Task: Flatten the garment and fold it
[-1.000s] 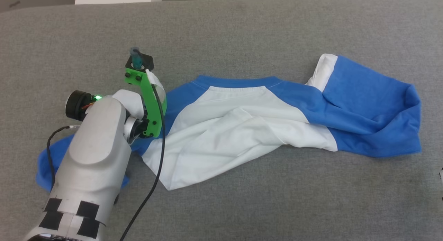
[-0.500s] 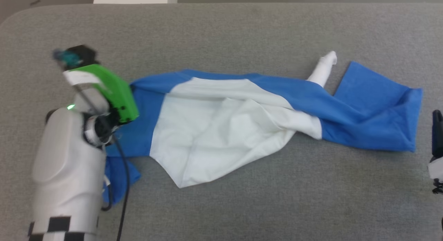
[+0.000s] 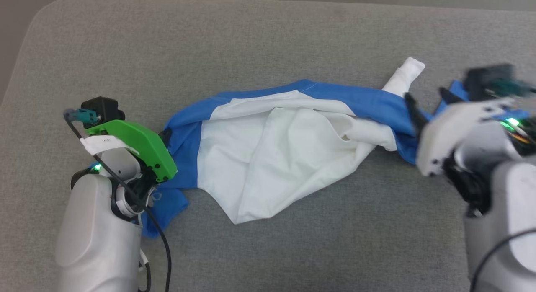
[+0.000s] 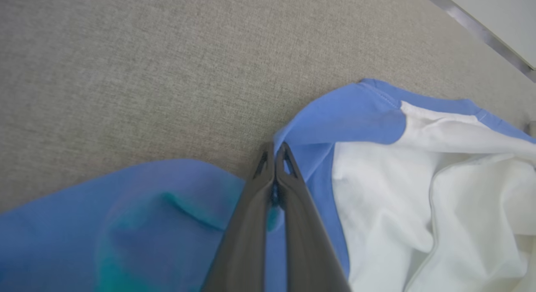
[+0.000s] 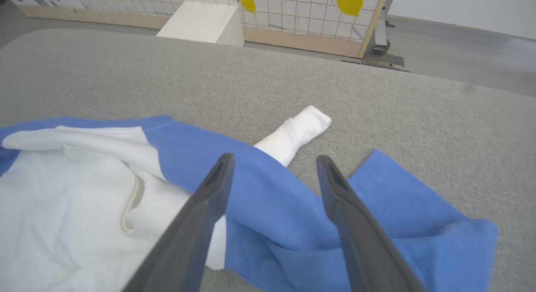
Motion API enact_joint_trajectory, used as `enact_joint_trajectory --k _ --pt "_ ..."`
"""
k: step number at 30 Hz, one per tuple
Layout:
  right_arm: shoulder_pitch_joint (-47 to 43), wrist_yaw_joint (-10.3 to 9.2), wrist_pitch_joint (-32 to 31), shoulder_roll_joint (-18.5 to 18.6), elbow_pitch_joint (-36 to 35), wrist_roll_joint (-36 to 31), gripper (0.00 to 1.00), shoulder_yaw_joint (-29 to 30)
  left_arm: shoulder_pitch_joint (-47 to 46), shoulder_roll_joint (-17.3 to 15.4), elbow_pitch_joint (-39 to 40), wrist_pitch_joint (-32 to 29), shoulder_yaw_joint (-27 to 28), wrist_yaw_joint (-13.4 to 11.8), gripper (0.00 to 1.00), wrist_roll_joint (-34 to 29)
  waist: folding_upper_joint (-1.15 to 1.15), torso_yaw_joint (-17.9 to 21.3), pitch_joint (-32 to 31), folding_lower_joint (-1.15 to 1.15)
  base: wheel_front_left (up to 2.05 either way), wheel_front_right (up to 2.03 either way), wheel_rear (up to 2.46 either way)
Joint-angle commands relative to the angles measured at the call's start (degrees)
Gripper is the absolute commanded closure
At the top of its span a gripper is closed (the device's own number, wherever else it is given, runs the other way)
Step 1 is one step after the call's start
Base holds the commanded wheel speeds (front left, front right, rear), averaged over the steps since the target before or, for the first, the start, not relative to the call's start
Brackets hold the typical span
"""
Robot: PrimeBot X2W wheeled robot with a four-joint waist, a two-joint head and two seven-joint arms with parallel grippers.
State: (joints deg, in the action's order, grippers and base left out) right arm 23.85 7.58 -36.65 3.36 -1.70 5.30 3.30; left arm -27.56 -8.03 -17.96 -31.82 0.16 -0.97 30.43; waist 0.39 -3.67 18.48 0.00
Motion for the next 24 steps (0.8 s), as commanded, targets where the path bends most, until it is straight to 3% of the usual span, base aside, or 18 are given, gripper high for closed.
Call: enact_joint_trajectory --k 1,9,18,24 --pt "2.5 -0.09 -1.5 1.3 1.7 -1.5 0.0 -2.6 0.8 0.4 0.7 0.7 -0.2 0.5 1.0 0.2 -0.39 -0.6 0.6 0.0 0.0 0.0 0.0" --pt "14.8 -0.09 -7.3 4.6 14.9 -4.3 0.0 -15.3 0.2 1.0 2.7 2.0 -1.5 0.6 1.0 -0.2 -0.39 -2.6 3.4 0.0 0.0 0.0 0.0" --pt "22.9 -0.09 -13.4 6.2 26.5 -6.8 0.0 -23.4 -0.7 1.8 3.8 3.0 -3.0 1.0 1.0 -0.2 -0.39 -4.1 6.3 0.0 0.0 0.0 0.0" --pt "24.7 -0.09 -17.5 7.9 30.6 -4.1 0.0 -28.9 -1.1 2.0 3.7 3.2 -3.9 1.2 1.0 -0.2 -0.39 -4.4 7.2 0.0 0.0 0.0 0.0"
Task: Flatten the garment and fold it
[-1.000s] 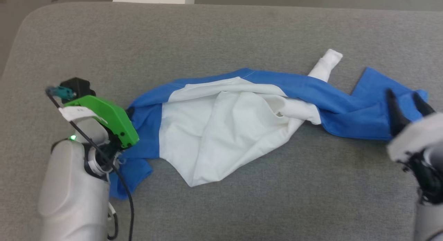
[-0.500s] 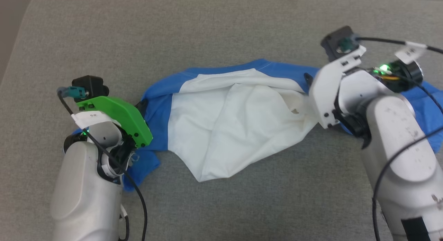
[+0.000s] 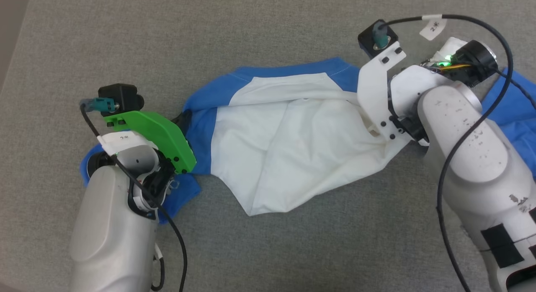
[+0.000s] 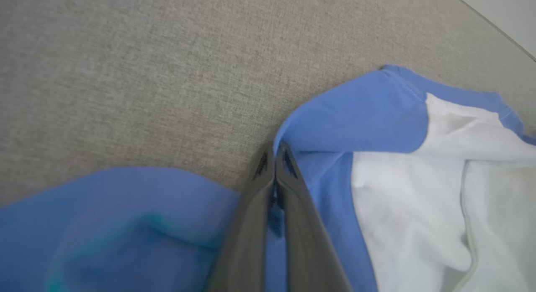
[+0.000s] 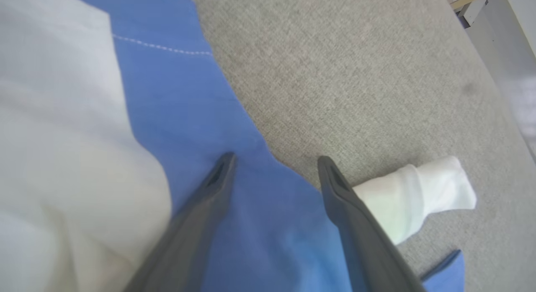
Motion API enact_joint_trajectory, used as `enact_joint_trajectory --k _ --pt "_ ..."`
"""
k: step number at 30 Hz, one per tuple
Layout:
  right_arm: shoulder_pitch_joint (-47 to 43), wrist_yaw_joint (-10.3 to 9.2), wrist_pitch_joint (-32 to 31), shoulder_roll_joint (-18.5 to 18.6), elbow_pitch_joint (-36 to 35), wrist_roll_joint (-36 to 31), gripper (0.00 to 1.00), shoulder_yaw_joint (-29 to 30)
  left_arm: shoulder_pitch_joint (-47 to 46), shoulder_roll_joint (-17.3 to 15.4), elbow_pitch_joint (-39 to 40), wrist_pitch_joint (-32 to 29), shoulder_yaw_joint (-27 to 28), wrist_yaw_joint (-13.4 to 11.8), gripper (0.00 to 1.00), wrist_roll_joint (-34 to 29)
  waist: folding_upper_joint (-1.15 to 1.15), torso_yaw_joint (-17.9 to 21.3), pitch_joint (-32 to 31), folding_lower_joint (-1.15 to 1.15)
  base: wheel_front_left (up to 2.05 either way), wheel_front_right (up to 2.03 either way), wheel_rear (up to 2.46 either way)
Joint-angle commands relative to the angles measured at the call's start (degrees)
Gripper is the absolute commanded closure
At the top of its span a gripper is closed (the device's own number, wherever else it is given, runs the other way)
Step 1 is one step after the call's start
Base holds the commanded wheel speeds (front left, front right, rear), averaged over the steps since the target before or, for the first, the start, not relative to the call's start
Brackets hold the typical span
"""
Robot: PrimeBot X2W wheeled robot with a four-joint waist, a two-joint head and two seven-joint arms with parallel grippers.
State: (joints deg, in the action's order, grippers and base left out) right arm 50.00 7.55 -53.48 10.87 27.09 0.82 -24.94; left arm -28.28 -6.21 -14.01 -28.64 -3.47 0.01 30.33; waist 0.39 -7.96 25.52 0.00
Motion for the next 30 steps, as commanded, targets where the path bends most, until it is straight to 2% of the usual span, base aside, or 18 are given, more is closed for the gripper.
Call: enact_joint_trajectory --k 1,2,3,4,12,20,25,30 --pt "-1.2 -0.06 -1.0 0.6 2.1 1.3 0.0 -1.1 -0.4 0.1 -0.2 0.0 -0.3 0.3 1.0 -0.1 -0.39 -0.1 0.3 0.0 0.0 0.0 0.0" --pt "-1.2 -0.06 -1.3 0.8 2.3 2.1 0.54 -1.3 -0.4 0.1 -0.2 0.1 -0.3 0.3 1.0 -0.1 -0.39 0.0 0.3 0.0 0.0 0.0 0.0" --pt "-1.1 -0.06 -1.5 0.9 2.4 3.2 0.91 -1.5 -0.5 0.1 -0.1 0.2 -0.3 0.3 1.0 0.0 -0.39 0.0 0.4 0.0 0.0 0.0 0.0" --pt "-0.9 -0.06 -1.4 1.0 2.4 3.9 1.0 -1.4 -0.5 0.0 -0.1 0.2 -0.3 0.3 1.0 0.0 -0.39 0.1 0.4 0.0 0.0 0.0 0.0" --pt "-0.3 -0.06 3.8 0.7 0.3 8.6 1.0 4.6 -1.5 -0.3 1.0 1.0 0.2 1.3 1.0 1.4 -0.39 1.3 -2.3 0.0 0.0 0.0 0.0" --pt "-1.0 -0.06 10.0 0.2 -6.9 15.0 1.0 13.4 -4.8 -1.3 5.2 0.8 1.2 2.5 1.0 3.5 -0.39 4.4 -10.4 0.0 0.0 0.0 0.0" --pt "-1.6 -0.06 9.6 0.0 -12.3 19.5 1.0 16.3 -8.4 -2.1 7.7 0.0 1.5 2.7 1.0 4.1 -0.39 6.4 -13.9 0.0 0.0 0.0 0.0" --pt "-0.7 -0.06 7.2 0.4 -16.5 21.3 1.0 18.3 -14.2 -2.0 7.2 -1.8 2.0 2.8 1.0 6.0 -0.39 7.5 -14.4 0.0 0.0 0.0 0.0"
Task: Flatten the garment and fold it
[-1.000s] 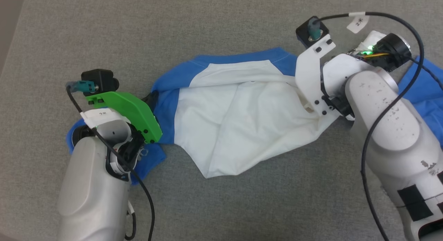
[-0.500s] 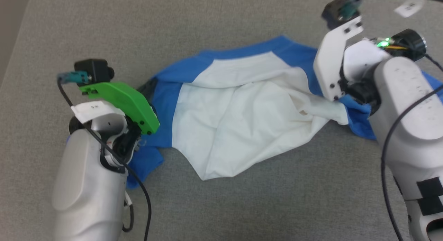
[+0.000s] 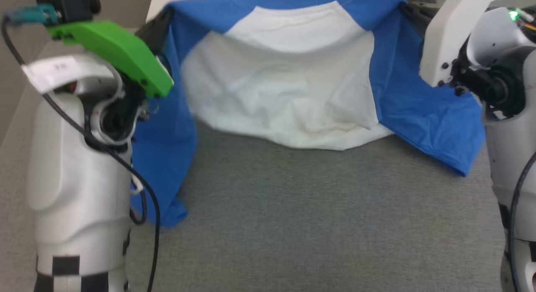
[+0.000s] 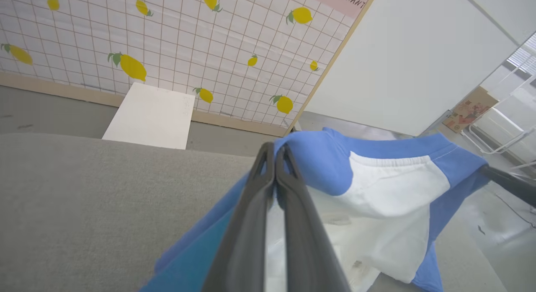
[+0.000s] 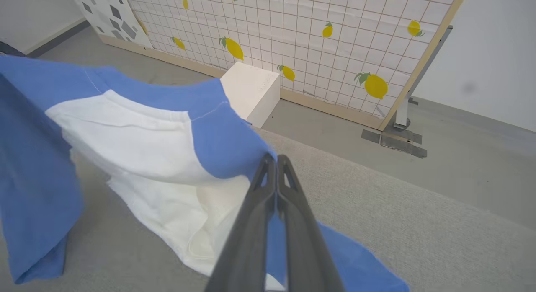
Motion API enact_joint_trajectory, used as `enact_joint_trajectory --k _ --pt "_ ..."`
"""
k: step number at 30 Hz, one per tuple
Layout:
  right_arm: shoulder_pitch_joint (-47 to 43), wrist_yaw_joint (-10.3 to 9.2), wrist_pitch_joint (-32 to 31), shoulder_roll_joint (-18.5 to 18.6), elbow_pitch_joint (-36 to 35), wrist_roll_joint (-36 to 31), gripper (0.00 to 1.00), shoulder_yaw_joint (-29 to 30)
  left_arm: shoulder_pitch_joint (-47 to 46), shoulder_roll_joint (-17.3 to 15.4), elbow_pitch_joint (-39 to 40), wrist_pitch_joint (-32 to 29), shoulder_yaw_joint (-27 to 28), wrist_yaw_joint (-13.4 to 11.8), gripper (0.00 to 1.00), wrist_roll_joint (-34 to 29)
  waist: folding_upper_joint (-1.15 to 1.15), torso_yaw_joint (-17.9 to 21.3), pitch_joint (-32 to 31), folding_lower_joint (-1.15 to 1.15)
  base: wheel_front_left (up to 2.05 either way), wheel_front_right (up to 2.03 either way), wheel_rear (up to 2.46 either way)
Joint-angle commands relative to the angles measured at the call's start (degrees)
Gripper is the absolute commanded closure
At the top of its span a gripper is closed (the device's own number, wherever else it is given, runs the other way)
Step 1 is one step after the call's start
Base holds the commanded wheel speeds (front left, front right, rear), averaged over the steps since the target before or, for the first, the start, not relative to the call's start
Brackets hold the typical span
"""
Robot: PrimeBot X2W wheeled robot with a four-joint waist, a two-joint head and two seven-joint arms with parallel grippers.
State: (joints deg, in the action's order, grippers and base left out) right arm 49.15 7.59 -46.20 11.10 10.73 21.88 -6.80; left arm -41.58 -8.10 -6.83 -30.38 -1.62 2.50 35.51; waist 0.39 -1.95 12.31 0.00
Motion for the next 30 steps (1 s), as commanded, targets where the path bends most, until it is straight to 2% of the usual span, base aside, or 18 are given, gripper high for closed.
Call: enact_joint_trajectory --k 1,6,13,18,23,26,30 --pt "0.6 -0.1 -0.7 0.5 -0.7 0.1 1.0 0.4 -2.5 -0.3 -0.7 -0.4 0.4 0.2 1.0 1.1 -0.39 1.6 -0.7 0.0 0.0 0.0 0.0" --pt "5.2 -0.1 -2.3 0.7 -0.8 -0.8 1.0 2.4 -10.7 -2.6 -5.5 -0.3 -0.4 0.0 1.0 -1.6 -0.39 2.1 2.8 0.0 0.0 0.0 0.0" --pt "19.3 -0.1 -0.6 -3.6 3.0 -5.2 1.0 4.7 -25.8 -4.8 -12.1 2.8 -2.6 -0.7 1.0 -7.2 -0.39 3.7 11.4 0.0 0.0 0.0 0.0" --pt "31.2 -0.1 5.7 -6.3 7.5 -10.1 1.0 6.0 -37.1 -5.6 -15.4 8.3 -3.2 -1.7 1.0 -10.9 -0.39 5.1 16.6 0.0 0.0 0.0 0.0" --pt "41.3 -0.1 15.7 -7.6 12.3 -13.6 1.0 8.0 -47.0 -6.5 -18.2 16.3 -3.2 -2.2 1.0 -14.0 -0.39 6.2 19.2 0.0 0.0 0.0 0.0" --pt "46.1 -0.1 22.1 -7.9 14.6 -15.7 1.0 9.2 -51.4 -6.3 -19.9 20.5 -3.2 -1.7 1.0 -14.4 -0.39 6.2 20.1 0.0 0.0 0.0 0.0" --pt "48.3 -0.1 25.8 -8.1 16.4 -17.2 1.0 10.2 -53.5 -6.5 -22.6 23.7 -3.3 -0.5 1.0 -14.3 -0.39 5.9 20.5 0.0 0.0 0.0 0.0"
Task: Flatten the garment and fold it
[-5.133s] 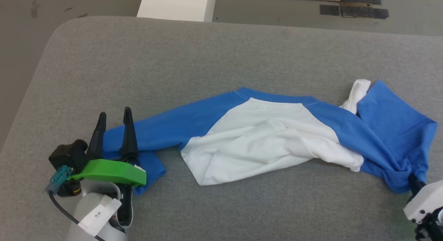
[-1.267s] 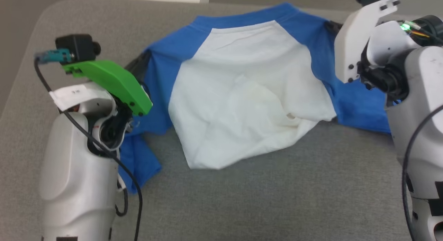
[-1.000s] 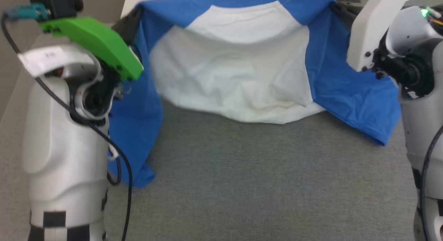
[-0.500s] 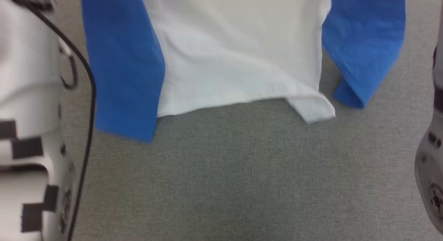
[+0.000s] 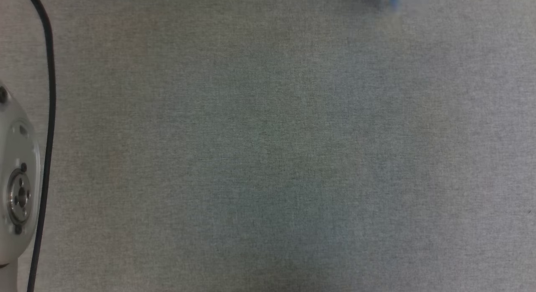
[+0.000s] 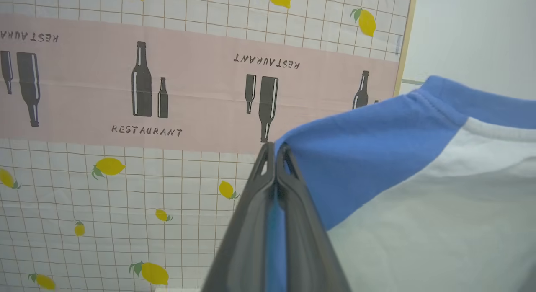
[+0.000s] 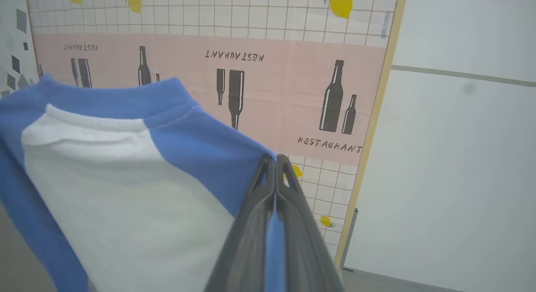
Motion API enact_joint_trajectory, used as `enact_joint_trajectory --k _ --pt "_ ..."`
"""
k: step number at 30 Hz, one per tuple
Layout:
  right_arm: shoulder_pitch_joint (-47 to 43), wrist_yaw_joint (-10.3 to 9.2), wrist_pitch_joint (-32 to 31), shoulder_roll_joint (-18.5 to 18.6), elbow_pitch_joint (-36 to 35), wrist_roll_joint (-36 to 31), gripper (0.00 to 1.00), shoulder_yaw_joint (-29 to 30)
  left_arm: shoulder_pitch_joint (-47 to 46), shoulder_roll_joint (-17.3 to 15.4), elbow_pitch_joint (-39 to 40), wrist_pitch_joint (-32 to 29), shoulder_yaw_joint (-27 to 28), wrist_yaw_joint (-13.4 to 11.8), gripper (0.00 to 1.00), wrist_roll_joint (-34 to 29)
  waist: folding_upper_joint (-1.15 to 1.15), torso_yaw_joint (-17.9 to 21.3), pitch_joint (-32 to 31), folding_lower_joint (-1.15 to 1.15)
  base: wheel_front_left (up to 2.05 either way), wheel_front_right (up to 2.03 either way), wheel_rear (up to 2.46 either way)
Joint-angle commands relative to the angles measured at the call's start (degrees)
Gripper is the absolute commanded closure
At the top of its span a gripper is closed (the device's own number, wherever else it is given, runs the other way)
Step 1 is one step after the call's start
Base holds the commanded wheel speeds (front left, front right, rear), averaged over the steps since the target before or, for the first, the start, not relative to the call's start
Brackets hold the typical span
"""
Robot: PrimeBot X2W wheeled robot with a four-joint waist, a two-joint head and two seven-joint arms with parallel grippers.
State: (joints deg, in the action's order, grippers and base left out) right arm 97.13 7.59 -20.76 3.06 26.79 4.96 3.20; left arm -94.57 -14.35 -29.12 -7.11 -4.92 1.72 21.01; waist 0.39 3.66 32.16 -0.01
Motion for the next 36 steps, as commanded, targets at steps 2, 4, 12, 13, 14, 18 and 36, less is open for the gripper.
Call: enact_joint_trajectory --k 2,4,12,13,14,18,36 --pt "0.5 -0.1 0.9 -0.1 1.1 0.2 1.0 -0.1 -0.6 -0.5 -1.7 1.5 0.0 0.8 1.0 0.4 -0.39 0.0 0.9 0.01 0.0 0.0 0.0" --pt "0.1 -0.1 1.0 -0.1 1.8 1.3 1.0 -0.8 -0.2 -0.5 -3.0 2.5 -0.1 1.3 1.0 0.6 -0.39 -0.3 1.2 0.01 0.0 0.0 0.0" --pt "-7.5 -0.1 2.4 1.4 5.0 7.7 1.0 -5.7 8.3 1.0 -8.2 7.2 -2.1 4.2 1.0 2.7 -0.39 -2.6 0.0 0.01 0.0 0.0 0.0" --pt "-9.2 -0.1 2.8 1.9 5.0 8.5 1.0 -6.4 10.1 1.2 -8.6 7.6 -2.5 4.5 1.0 3.1 -0.39 -2.9 -0.5 0.01 0.0 0.0 0.0" --pt "-11.5 -0.1 2.9 2.6 4.9 9.6 1.0 -7.4 12.5 1.5 -9.1 8.2 -3.1 4.8 1.0 3.5 -0.39 -3.4 -1.3 0.01 0.0 0.0 0.0" --pt "-21.0 -0.1 3.8 4.9 2.8 14.5 1.0 -10.0 21.9 2.6 -10.1 10.1 -4.3 5.4 1.0 6.2 -0.39 -4.6 -4.9 0.01 0.0 0.0 0.0" --pt "-72.9 -0.1 -0.1 10.9 -14.8 27.2 1.0 -13.1 70.1 3.5 1.3 7.1 -6.8 3.7 1.0 16.2 -0.39 -6.3 -23.5 0.01 0.0 0.0 0.0"
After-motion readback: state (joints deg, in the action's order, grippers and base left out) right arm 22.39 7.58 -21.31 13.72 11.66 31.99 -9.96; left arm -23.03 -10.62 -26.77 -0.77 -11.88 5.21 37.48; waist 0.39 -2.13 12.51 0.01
